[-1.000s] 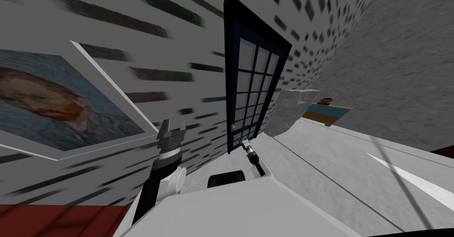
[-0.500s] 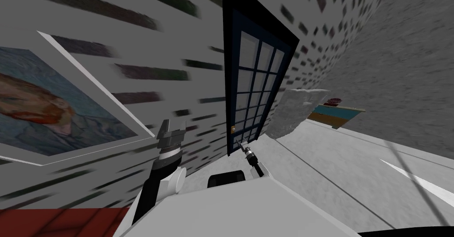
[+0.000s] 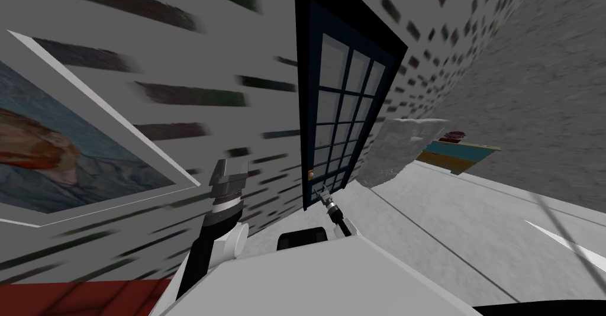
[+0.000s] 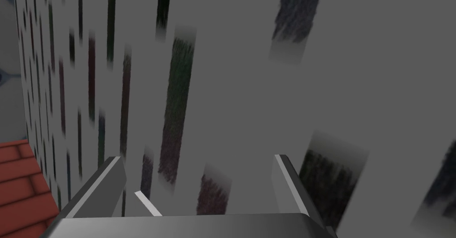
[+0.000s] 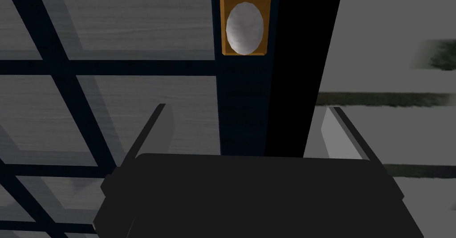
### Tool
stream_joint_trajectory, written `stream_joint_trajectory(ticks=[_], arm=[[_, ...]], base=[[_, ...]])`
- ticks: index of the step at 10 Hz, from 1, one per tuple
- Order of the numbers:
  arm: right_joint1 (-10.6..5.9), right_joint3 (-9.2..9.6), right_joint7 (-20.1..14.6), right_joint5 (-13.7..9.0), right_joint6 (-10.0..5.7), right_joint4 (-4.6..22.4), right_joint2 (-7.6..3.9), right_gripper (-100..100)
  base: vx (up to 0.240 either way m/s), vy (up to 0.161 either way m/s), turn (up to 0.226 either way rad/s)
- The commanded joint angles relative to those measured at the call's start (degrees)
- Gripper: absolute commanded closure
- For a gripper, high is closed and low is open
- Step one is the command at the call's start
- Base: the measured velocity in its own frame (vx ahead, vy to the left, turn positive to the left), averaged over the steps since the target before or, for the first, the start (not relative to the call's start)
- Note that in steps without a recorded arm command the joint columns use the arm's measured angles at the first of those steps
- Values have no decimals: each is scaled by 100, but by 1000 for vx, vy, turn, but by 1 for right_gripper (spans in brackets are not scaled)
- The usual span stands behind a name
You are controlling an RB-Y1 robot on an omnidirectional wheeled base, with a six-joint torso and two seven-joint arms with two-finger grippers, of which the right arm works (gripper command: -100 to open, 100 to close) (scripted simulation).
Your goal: Pull the door open
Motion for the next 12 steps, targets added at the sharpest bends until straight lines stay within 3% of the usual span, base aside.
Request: stream_joint_trajectory(ticks=[1, 4, 5, 6, 8, 11, 12], arm=[[15, -66, -47, -49, -84, 75, -110, -100], [52, -232, -165, -174, -296, 263, -373, -100], [52, -232, -165, -174, -296, 263, -373, -100], [76, -333, -237, -250, -426, 378, -530, -100], [99, -436, -311, -327, -557, 494, -687, -100], [140, -614, -439, -462, -783, 696, -959, -100], [140, -614, -439, -462, -783, 696, -959, -100]], base=[[-27, 131, 91], [35, 194, 95], [97, 123, 33], [134, 142, 155], [158, 116, 118], [194, 19, 127], [135, -20, 43]])
